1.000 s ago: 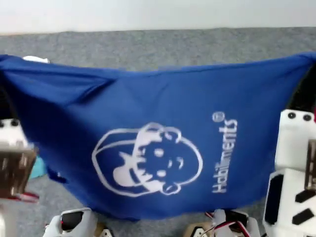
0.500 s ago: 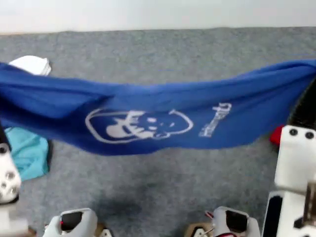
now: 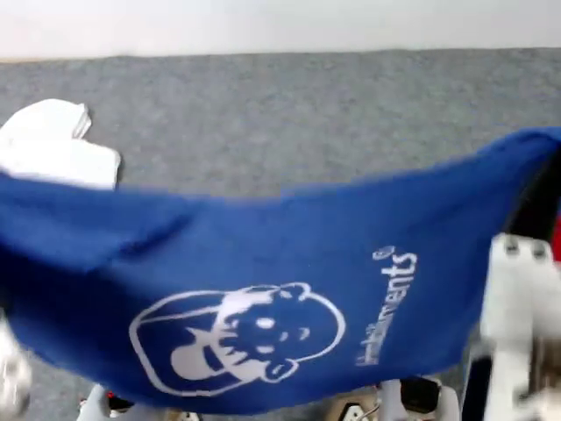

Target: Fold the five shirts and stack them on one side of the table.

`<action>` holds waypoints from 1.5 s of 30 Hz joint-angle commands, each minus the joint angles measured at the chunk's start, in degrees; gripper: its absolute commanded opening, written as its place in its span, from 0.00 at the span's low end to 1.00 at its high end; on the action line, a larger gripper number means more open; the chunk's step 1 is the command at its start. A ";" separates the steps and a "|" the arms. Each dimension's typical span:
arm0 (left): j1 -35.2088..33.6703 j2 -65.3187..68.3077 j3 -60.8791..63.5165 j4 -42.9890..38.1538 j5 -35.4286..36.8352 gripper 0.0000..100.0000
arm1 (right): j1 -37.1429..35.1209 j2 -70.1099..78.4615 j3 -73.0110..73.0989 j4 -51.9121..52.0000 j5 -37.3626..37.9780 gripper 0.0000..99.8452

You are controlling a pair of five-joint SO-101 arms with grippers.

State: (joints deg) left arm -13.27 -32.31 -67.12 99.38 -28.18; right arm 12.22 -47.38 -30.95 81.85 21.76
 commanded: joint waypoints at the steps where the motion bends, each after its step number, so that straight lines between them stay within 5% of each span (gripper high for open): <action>1: -0.18 4.31 15.52 0.79 -0.35 0.00 | 0.22 5.93 8.35 -2.07 0.09 0.01; 5: 0.26 8.35 37.14 -1.32 -0.26 0.00 | 0.13 12.53 22.51 -9.01 0.09 0.01; 14: 3.87 21.45 70.99 -24.00 -0.35 0.00 | -5.32 26.42 48.35 -34.51 0.26 0.01; 33: 4.40 34.02 71.69 -42.90 -0.18 0.00 | -7.96 35.91 50.37 -45.32 0.35 0.01; 37: 4.57 33.32 69.05 -37.71 -0.18 0.00 | -8.04 35.38 50.37 -44.09 0.44 0.01; 45: 6.24 33.05 60.79 -9.41 -6.86 0.00 | -8.84 30.46 50.37 -29.14 0.62 0.01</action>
State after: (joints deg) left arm -7.91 2.42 -2.24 80.48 -31.25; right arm 3.69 -12.75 20.40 48.70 21.76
